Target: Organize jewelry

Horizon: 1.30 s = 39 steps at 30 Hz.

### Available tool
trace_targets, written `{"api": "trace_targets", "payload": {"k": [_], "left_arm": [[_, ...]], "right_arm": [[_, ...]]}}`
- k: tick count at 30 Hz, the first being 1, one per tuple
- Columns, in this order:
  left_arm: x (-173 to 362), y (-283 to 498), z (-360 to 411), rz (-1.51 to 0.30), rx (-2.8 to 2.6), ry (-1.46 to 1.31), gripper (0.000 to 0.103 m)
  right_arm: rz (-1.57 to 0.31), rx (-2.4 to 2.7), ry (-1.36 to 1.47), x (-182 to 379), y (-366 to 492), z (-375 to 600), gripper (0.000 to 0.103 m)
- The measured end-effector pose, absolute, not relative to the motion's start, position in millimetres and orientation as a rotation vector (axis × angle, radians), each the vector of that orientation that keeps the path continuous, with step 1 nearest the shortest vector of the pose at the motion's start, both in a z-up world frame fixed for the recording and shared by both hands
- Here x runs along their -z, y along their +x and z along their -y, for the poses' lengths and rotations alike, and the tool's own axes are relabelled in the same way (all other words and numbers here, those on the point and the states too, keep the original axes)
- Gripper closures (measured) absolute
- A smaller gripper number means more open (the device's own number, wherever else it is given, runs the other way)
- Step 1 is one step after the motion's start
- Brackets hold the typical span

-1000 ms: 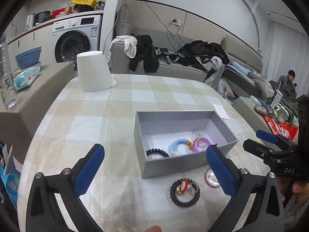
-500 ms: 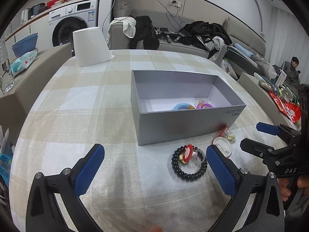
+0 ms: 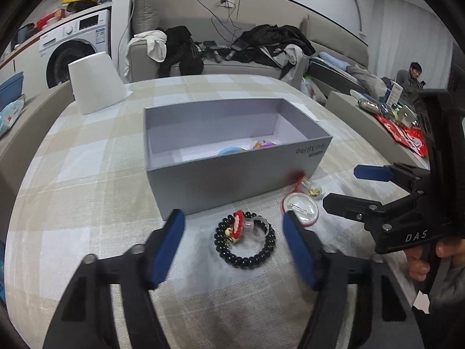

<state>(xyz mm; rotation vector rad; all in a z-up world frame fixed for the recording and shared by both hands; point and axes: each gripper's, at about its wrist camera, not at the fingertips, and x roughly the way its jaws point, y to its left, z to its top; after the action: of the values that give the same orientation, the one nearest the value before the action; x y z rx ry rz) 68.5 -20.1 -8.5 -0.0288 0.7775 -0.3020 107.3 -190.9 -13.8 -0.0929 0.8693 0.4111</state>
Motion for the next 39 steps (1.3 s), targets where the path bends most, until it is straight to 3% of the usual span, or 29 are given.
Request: {"api": "trace_targets", "payload": {"k": [1, 3, 9, 12, 25, 31, 39], "left_arm": [[9.3, 70.0, 20.9, -0.785, 0.308, -0.03, 0.06], [10.9, 71.2, 21.3, -0.799, 0.316, -0.031, 0.066], [12.2, 74.0, 25.0, -0.815, 0.33, -0.022, 0.073], [14.2, 75.7, 27.1, -0.831, 0.344, -0.012, 0.083], [16.8, 78.6, 29.4, -0.845, 0.334, 0.003, 0.084], [14.2, 76.9, 29.1, -0.825, 0.351, 0.001, 0.094], [6.2, 71.0, 24.0, -0.787, 0.342, -0.017, 0.094]], "right_arm": [[-0.87, -0.411, -0.092, 14.0, 107.2, 191.1, 0.0], [-0.872, -0.413, -0.094, 14.4, 107.0, 191.2, 0.0], [-0.875, -0.419, -0.09, 15.1, 107.2, 191.5, 0.0], [-0.878, -0.421, -0.089, 16.2, 107.8, 191.3, 0.0], [-0.881, -0.425, -0.089, 16.8, 107.8, 190.3, 0.0], [-0.882, -0.423, -0.086, 17.6, 107.1, 190.8, 0.0], [-0.877, -0.416, -0.075, 16.7, 106.5, 194.7, 0.0]]}}
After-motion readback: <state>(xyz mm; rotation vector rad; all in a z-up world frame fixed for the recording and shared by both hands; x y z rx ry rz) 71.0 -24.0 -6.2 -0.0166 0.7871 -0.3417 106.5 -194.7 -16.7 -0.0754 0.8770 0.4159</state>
